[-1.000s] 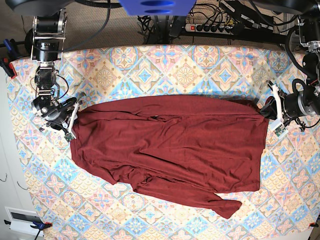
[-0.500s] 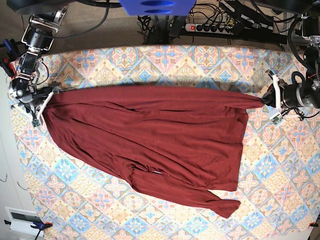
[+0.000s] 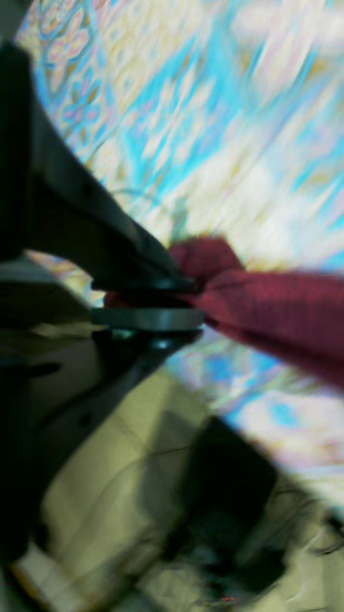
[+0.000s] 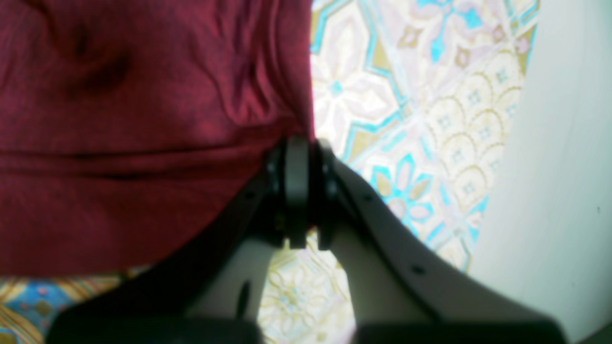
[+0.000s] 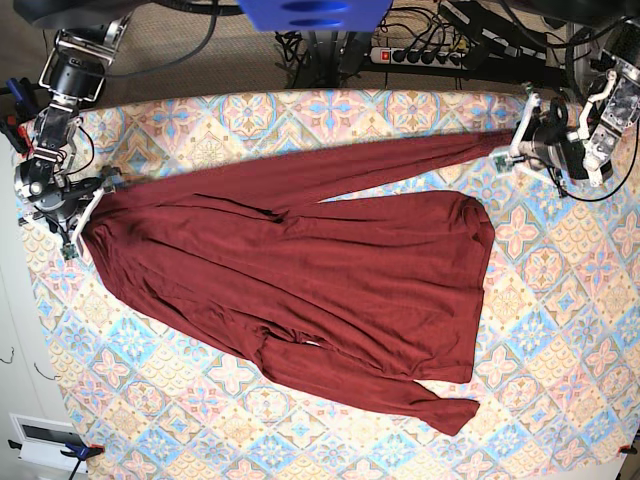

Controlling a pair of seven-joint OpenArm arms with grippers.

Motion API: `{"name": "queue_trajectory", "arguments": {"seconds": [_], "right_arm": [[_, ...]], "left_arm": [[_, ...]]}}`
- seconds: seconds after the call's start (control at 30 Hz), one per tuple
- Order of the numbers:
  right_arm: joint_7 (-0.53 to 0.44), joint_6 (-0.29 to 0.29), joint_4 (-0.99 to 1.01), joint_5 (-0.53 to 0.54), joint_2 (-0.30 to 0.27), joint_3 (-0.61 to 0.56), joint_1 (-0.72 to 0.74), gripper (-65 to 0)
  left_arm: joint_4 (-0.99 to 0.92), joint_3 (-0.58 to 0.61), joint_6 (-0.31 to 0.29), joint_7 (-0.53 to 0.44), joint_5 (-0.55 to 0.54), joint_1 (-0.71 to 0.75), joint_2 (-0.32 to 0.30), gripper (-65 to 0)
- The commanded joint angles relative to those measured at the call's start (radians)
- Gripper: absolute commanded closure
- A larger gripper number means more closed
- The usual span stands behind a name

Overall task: Layout the t-shirt on the table in an organized manner, then fold the t-shirt properly
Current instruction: 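Drag the shirt corner with the left gripper away from the right gripper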

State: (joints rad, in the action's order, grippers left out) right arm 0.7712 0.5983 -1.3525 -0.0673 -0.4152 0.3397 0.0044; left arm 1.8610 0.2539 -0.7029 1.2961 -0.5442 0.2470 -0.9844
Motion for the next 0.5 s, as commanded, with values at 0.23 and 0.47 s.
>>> {"name": "queue_trajectory", "arguments": {"seconds": [0.23,0.47], "right_arm": [[-0.015,-0.007,0.023,-0.002,-0.024,0.005,0.018,-0.5],[-0.014,-0.008,0.023,-0.002,-0.024,0.008,0.013,-3.6]], "left_arm": [[0.010,0.015,0.005,-0.010,0.128,-0.018,0.032,0.0],[0.015,-0.054,0.005,-0.008,0.171,-0.010,0.086,-9.4]]}}
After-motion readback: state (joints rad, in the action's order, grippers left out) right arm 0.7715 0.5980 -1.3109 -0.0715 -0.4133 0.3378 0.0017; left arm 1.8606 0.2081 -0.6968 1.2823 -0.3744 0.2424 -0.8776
